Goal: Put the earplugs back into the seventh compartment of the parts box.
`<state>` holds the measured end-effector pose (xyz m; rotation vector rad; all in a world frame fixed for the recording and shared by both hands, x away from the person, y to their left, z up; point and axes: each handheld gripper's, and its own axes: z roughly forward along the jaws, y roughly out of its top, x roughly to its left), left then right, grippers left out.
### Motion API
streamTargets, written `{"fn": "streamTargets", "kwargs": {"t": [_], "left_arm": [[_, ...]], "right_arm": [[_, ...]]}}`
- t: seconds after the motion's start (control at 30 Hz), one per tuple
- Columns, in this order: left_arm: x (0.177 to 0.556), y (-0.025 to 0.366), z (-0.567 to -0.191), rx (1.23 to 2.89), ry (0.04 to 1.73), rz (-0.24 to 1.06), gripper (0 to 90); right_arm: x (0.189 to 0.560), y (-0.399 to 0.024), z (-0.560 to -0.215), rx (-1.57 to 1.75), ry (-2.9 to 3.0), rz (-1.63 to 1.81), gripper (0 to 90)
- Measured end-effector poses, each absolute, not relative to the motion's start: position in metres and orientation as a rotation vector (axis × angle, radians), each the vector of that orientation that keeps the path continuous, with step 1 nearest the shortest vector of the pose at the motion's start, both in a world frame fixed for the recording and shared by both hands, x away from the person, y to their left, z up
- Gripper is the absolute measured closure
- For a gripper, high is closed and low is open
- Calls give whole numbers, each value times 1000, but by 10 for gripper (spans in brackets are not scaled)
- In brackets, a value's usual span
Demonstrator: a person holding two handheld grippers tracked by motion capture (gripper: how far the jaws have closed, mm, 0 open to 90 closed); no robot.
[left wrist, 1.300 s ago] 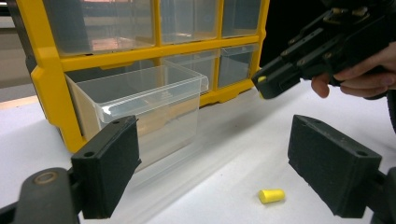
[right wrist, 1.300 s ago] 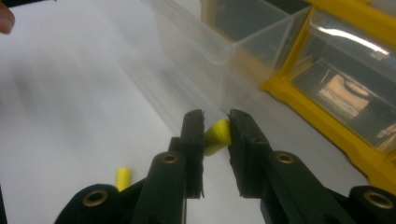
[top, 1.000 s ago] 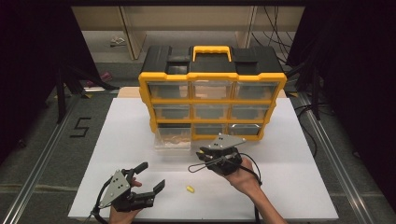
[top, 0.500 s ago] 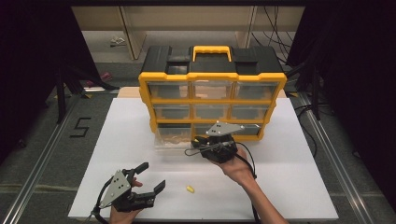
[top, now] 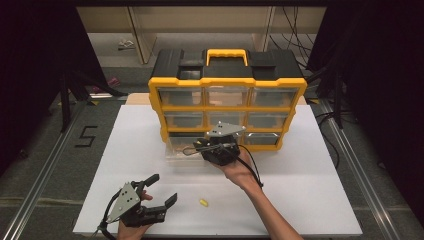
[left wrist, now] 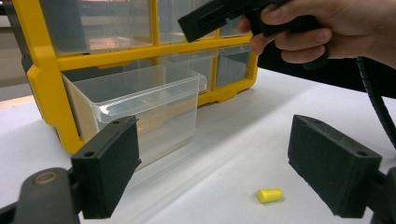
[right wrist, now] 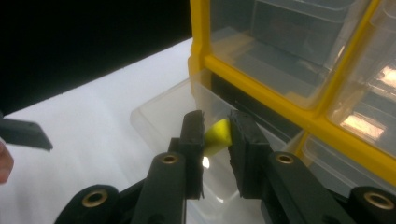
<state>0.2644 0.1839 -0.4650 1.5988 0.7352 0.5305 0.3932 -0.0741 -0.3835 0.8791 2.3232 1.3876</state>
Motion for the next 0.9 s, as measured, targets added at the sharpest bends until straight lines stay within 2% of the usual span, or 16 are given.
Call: {"fn": "streamTargets", "kwargs": {"t": [0.23, 0.27, 0.3, 0.37, 0.4, 0.6, 0.77, 0.9], "left_arm": [[264, 184, -465, 1602, 734, 529, 167], [264, 184, -465, 1602, 734, 528, 167], [264, 184, -465, 1602, 734, 528, 167], [264, 184, -465, 1602, 735, 528, 167], [264, 184, -465, 1602, 735, 526, 167], [265, 184, -465, 1601, 740, 527, 167], [264, 185, -465, 1601, 741, 528, 167], [264, 185, -465, 1600, 743, 527, 167]], "right_arm": [[400, -66, -390, 895, 2331, 1366, 740], [402, -65, -391, 901, 2330, 1366, 704], [402, -65, -391, 901, 2330, 1366, 704], [403, -65, -391, 916, 2304, 1369, 610], [403, -65, -391, 916, 2304, 1369, 610], [402, -70, -390, 929, 2280, 1354, 458], [392, -75, -385, 888, 2284, 1337, 379], [382, -80, -381, 848, 2288, 1314, 362]]}}
